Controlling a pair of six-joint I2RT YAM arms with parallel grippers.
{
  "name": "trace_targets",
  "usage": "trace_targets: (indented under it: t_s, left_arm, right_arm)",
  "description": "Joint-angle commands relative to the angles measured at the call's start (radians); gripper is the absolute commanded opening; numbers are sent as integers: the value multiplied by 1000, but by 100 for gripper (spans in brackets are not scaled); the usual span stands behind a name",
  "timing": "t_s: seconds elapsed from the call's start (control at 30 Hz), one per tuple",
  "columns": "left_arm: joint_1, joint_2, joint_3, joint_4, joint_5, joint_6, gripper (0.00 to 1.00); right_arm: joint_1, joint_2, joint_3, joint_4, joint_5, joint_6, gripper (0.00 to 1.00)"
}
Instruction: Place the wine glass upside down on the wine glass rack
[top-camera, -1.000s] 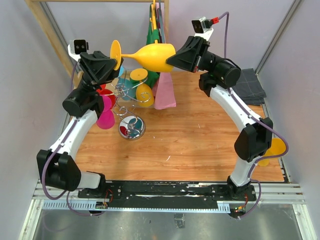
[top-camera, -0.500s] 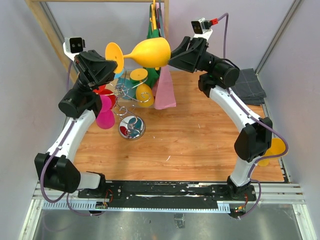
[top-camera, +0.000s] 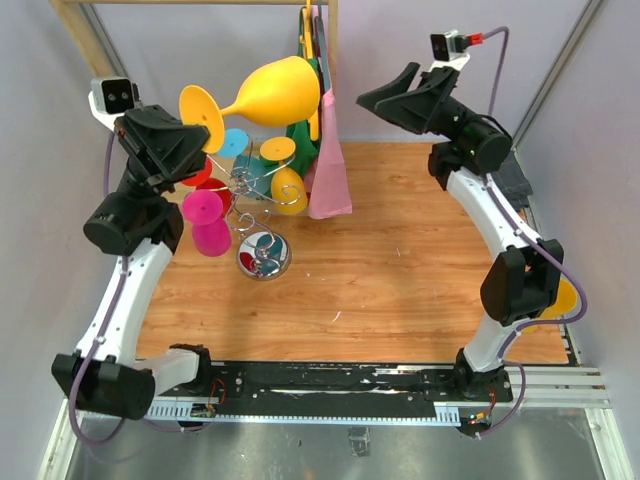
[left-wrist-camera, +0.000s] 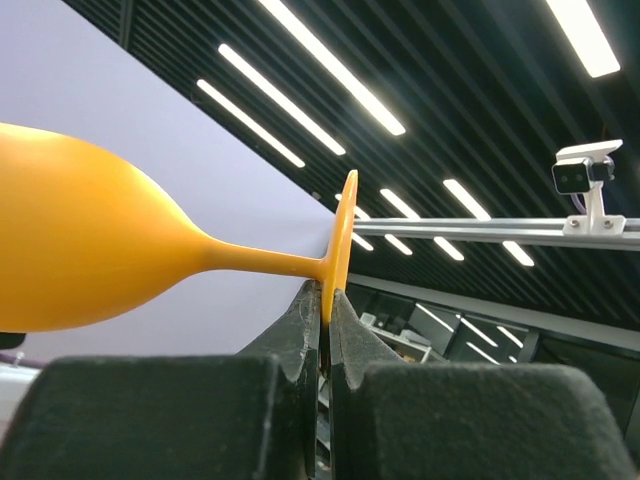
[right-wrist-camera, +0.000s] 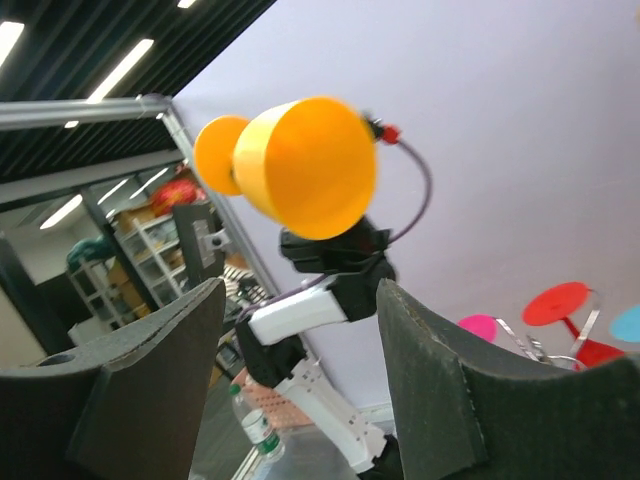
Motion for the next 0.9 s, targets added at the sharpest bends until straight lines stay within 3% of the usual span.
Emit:
trace_targets:
  t_s: [0.0, 0.3, 0.63, 0.87]
  left_arm:
    - [7, -118, -22, -220, 38, 82, 0]
    - [7, -309, 14, -801, 154, 351, 0]
    - [7, -474, -173, -1032, 235, 343, 0]
    - [7, -422, 25, -1419, 305, 569, 0]
  right_arm:
    - [-105, -33, -31, 46, 50, 21, 64]
    - [-176, -4, -2, -32, 56, -5, 65]
    - [-179, 24, 22, -81, 64, -49, 65]
    - [-180, 23, 7, -85, 56, -59, 65]
